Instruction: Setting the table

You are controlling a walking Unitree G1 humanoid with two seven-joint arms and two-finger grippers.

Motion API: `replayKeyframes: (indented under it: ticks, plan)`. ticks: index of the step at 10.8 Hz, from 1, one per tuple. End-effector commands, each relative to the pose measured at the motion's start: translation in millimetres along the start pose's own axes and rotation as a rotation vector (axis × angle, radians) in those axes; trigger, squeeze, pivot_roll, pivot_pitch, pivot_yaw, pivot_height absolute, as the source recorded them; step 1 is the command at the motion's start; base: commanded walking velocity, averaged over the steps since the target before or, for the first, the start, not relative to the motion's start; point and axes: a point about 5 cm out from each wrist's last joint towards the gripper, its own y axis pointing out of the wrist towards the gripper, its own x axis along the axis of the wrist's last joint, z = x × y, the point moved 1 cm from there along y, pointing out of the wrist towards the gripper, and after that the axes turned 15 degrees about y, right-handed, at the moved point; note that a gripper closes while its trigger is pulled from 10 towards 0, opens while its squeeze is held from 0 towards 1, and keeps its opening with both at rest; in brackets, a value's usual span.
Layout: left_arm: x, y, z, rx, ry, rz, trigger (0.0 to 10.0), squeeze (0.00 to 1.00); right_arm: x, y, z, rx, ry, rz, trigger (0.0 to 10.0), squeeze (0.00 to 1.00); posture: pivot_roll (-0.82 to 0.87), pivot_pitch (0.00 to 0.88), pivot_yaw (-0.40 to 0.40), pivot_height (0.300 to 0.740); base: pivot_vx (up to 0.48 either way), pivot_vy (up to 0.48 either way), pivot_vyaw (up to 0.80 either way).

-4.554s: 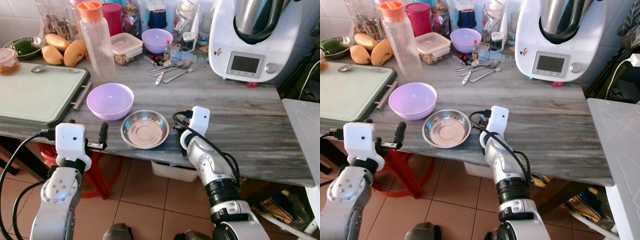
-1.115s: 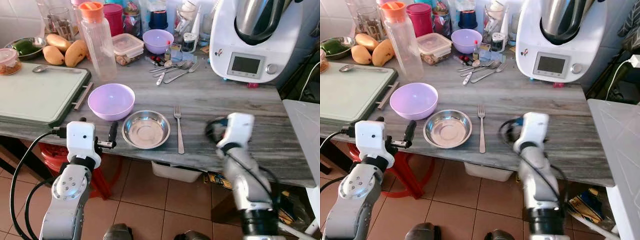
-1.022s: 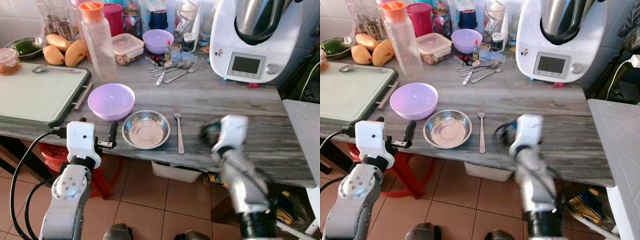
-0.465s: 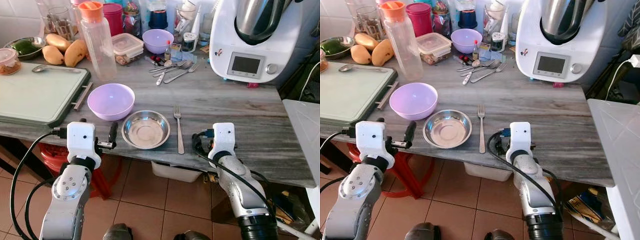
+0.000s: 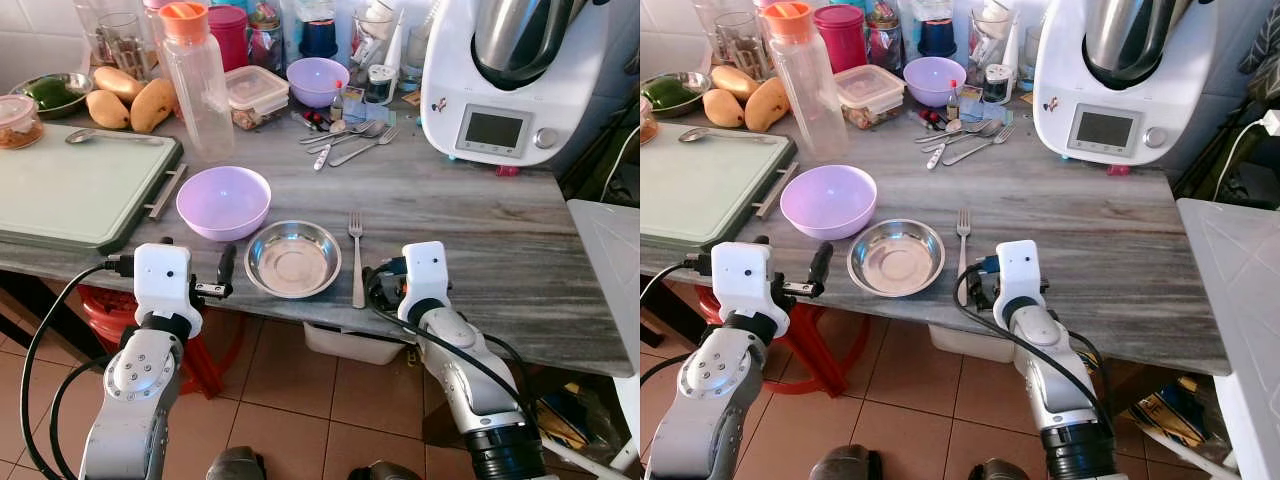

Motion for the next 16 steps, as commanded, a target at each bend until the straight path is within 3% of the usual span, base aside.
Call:
replayKeyframes:
  ticks: [1, 6, 8, 10, 12, 13, 14, 16]
  plan:
    - [4, 0.7, -0.2, -0.005, -0.001, -0.011, 10.0, 0.00, 0, 0.8, 0.6, 0.002, -0.010, 0.002, 10.0, 1.00, 0.09, 0.032, -0.018, 0.740, 0.000, 0.000, 0.00]
    - [5, 0.2, -1.6, -0.009, -0.006, -0.015, 10.0, 0.00, 1, -3.2, -7.0, -0.026, -0.002, -0.008, 10.0, 1.00, 0.09, 0.030, -0.019, 0.740, 0.000, 0.000, 0.00]
    - [7, -1.4, -2.5, -0.011, -0.013, -0.020, 10.0, 0.00, 4, -18.7, -19.3, -0.072, 0.005, -0.033, 10.0, 1.00, 0.08, 0.025, -0.021, 0.740, 0.000, 0.000, 0.00]
    - [7, -1.6, -3.4, -0.017, -0.017, -0.025, 10.0, 0.00, 9, -40.2, -33.1, -0.110, -0.007, -0.095, 10.0, 1.00, 0.07, 0.017, -0.019, 0.740, 0.000, 0.000, 0.00]
    - [11, -1.0, -0.8, 0.012, 0.006, -0.075, 10.0, 0.00, 30, -55.5, -36.2, -0.110, -0.138, -0.268, 10.0, 1.00, 0.04, 0.000, -0.004, 0.740, 0.000, 0.000, 0.00]
    - [6, -1.8, 9.6, 0.093, 0.020, -0.051, 10.0, 0.00, 46, -61.8, -33.0, -0.119, -0.167, -0.373, 10.0, 1.00, 0.04, 0.000, 0.000, 0.740, 0.000, 0.000, 0.00]
    - [2, 1.7, 15.9, 0.164, 0.020, -0.018, 10.0, 0.00, 47, -61.6, -33.3, -0.131, -0.154, -0.383, 10.0, 0.02, 0.04, 0.000, -0.002, 0.740, 0.000, 0.000, 0.00]
    - [7, 14.5, 17.8, 0.191, -0.016, -0.050, 10.0, 0.00, 48, -57.2, -33.4, -0.140, -0.168, -0.422, 10.0, 0.00, 0.03, 0.000, -0.007, 0.740, 0.000, 0.000, 0.00]
